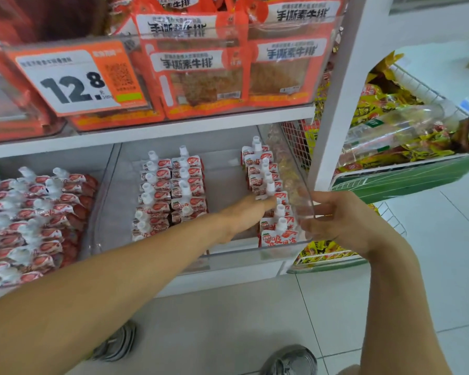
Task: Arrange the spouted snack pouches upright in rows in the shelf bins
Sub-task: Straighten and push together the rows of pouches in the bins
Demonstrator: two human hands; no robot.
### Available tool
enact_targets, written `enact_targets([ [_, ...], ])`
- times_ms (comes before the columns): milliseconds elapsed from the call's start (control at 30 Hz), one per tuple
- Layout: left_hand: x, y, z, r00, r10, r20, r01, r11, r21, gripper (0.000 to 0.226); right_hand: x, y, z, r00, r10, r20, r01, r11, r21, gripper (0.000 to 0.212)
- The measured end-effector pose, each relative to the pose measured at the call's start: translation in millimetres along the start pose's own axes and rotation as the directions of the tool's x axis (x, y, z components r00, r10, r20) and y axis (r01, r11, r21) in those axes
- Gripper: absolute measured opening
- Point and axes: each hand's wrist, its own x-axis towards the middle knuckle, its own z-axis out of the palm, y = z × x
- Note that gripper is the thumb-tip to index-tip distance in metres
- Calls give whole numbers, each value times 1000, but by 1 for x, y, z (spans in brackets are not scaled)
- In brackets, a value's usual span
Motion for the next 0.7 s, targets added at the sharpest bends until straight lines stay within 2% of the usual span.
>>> enact_targets([
  [67, 0, -2, 1, 1000, -11, 2, 11, 1000, -29, 33, -1, 1, 1, 1000, 10, -21, -10, 1000, -9, 42],
  [133, 2, -1, 7, 995, -64, 76, 70, 995, -75, 21, 0, 3, 2, 999, 25, -33, -26, 999, -44, 43],
  [200, 4, 4, 6, 987, -113, 114, 123, 989, -79, 18, 1, 2, 3, 998, 40, -45, -43, 997, -69, 43],
  [267, 4, 12, -5, 981, -145, 129, 146, 989, 7, 32, 1, -1, 2, 996, 68, -62, -73, 994, -86, 41],
  [333, -10, 19, -20, 987, -101, 128, 68, 969, 240, 46, 1, -3, 2, 992, 104, -74, -113, 985, -133, 36],
  [400, -34, 22, -41, 997, 19, 79, -60, 826, 560, 59, -1, -5, 0, 986, 150, -70, -164, 939, -302, 32],
  [467, -64, 19, -67, 985, 172, 11, -122, 653, 748, 65, -5, -14, -2, 974, 157, -164, -218, 847, -484, 43],
  [500, -78, 15, -82, 973, 233, -5, -135, 581, 802, 64, -8, -23, -2, 958, 111, -266, -236, 829, -506, 46],
  [533, -92, 11, -96, 961, 278, -7, -138, 499, 855, 64, -11, -32, -2, 927, 21, -374, -218, 842, -494, 40],
  [600, -107, -4, -120, 963, 271, -2, -92, 337, 937, 69, -14, -51, 6, 848, -177, -500, -94, 877, -471, 19],
  [633, -111, -12, -127, 974, 225, 2, -70, 298, 952, 73, -11, -61, 15, 837, -239, -492, -13, 890, -455, 15],
  [700, -112, -27, -133, 990, 143, 20, -67, 332, 941, 81, 3, -77, 46, 907, -273, -321, 156, 926, -344, 14],
])
